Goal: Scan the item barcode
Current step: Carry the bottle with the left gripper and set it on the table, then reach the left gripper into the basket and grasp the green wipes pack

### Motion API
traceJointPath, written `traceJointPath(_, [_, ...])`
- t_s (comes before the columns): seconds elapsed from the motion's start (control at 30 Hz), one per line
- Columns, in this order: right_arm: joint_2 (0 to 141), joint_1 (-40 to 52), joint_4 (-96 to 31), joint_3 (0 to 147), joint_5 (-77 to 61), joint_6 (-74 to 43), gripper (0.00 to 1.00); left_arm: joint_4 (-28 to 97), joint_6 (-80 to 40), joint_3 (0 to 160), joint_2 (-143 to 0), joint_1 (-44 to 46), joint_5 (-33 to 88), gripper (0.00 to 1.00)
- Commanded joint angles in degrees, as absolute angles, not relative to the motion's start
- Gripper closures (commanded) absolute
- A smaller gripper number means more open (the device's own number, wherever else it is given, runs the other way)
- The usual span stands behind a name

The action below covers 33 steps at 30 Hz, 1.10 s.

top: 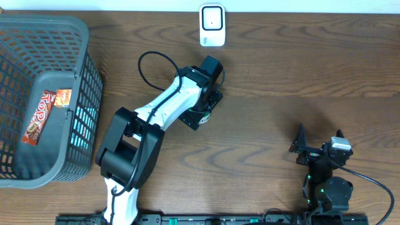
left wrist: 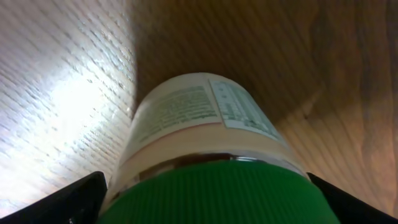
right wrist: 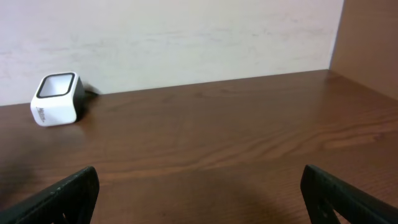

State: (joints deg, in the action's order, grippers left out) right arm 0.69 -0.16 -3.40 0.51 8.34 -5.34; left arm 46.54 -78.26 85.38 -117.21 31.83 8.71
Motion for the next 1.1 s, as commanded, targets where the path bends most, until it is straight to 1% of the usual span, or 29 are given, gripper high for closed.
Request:
traceJointPath(0.0, [0.4, -0.5, -3.5, 0.3, 8.1, -4.4, 0.01, 49.6, -70.7, 88.6, -113.4, 31.8, 1.8, 0.02])
traceJointPath(0.07, [0.4, -0.5, -3.5, 0.3, 8.1, -4.4, 0.01, 51.4, -64.7, 91.5, -110.0, 31.8, -1.4, 0.02])
traceJointPath(0.2, [0.4, -0.5, -3.5, 0.3, 8.1, -4.4, 0.01, 54.1, -48.3, 98.6, -101.7, 31.7, -1.4, 0.02])
traceJointPath(0.23, [0.4, -0.5, -3.5, 0.3, 8.1, -4.4, 0.01, 55.9, -42.4, 101.2, -98.0, 31.7, -2.3, 0.02])
traceJointPath(0.3, [0.4, -0.5, -3.5, 0.3, 8.1, -4.4, 0.01, 58.1, -38.0, 103.3, -93.3, 30.5, -5.3, 0.02])
traceJointPath(0.37, [0.4, -0.5, -3.5, 0.3, 8.1, -4.4, 0.01, 60.3, -36.3, 104.3, -88.6, 27.9, -8.6, 0.02])
traceJointPath(0.4, [0.4, -0.6, -3.5, 0.3, 8.1, -4.4, 0.01, 61.1, -35.7, 104.4, -86.5, 26.0, -9.5, 0.02])
traceJointPath(0.43, [0.4, -0.6, -3.5, 0.3, 8.1, -4.4, 0.01, 63.2, -35.5, 104.4, -82.4, 20.5, -10.2, 0.02])
traceJointPath(0.57, [0.4, -0.5, -3.5, 0.3, 8.1, -4.4, 0.01, 67.9, -36.1, 104.4, -77.4, 4.9, -9.9, 0.02])
traceJointPath(0.67, [0.4, -0.6, -3.5, 0.3, 8.1, -4.4, 0.01, 73.2, -44.5, 104.3, -76.3, -7.3, -9.3, 0.02])
traceJointPath(0.73, [0.4, -0.5, -3.5, 0.3, 8.1, -4.4, 0.01, 75.5, -48.9, 103.5, -76.6, -13.4, -8.8, 0.02])
traceJointPath(0.83, [0.4, -0.6, -3.5, 0.3, 8.1, -4.4, 0.01, 75.8, -48.9, 101.1, -77.4, -19.8, -8.8, 0.02])
traceJointPath(0.93, [0.4, -0.5, -3.5, 0.3, 8.1, -4.4, 0.01, 74.3, -44.7, 97.7, -78.7, -23.9, -8.0, 0.02])
traceJointPath(1.07, [0.4, -0.5, -3.5, 0.3, 8.1, -4.4, 0.01, 70.4, -27.2, 93.8, -81.6, -27.8, 0.8, 0.02])
